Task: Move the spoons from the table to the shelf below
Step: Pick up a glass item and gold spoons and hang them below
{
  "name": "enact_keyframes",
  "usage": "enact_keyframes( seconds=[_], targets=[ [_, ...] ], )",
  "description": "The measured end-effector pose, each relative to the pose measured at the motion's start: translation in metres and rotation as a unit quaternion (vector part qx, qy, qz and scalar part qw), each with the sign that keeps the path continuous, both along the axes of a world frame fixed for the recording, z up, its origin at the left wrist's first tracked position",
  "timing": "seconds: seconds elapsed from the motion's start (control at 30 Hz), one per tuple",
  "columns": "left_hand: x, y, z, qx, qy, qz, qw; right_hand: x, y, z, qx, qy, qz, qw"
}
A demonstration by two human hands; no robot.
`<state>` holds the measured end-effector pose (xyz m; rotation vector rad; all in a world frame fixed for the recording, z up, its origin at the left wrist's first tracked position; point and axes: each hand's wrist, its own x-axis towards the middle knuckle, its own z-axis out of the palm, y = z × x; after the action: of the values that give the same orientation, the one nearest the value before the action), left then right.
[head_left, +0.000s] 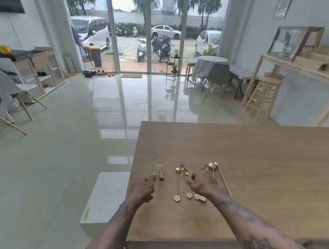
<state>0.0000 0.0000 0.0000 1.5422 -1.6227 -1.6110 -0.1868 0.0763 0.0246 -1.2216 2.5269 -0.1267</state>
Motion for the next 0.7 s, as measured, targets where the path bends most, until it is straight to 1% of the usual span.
enact_keyframes(
  seconds=[0.07,0.1,0.23,0.37,0.43,0.57,0.7],
  targets=[
    [-0.008,-0.008,-0.012,0.072,0.069,0.021,0.995,0.005,-0.006,-0.014,0.017,-0.025,-0.031,0.999],
    [-0.012,-0.011,-0.017,0.094,0.083,0.020,0.992,0.006,-0.009,-0.021,0.023,-0.030,-0.044,0.998],
    [-0.027,-0.023,-0.022,0.126,0.135,0.024,0.982,0.009,-0.022,-0.034,0.029,-0.017,-0.097,0.995],
    [-0.036,-0.031,-0.025,0.147,0.158,0.045,0.975,0.016,-0.035,-0.042,0.022,0.007,-0.107,0.994],
    [-0.039,-0.033,-0.026,0.158,0.161,0.057,0.972,0.021,-0.044,-0.046,0.035,0.011,-0.106,0.994],
    [-0.039,-0.038,-0.037,0.180,0.167,0.059,0.968,0.027,-0.061,-0.049,0.060,0.015,-0.121,0.991],
    [-0.031,-0.045,-0.045,0.189,0.184,0.064,0.962,0.031,-0.066,-0.046,0.056,-0.005,-0.154,0.987]
  ],
)
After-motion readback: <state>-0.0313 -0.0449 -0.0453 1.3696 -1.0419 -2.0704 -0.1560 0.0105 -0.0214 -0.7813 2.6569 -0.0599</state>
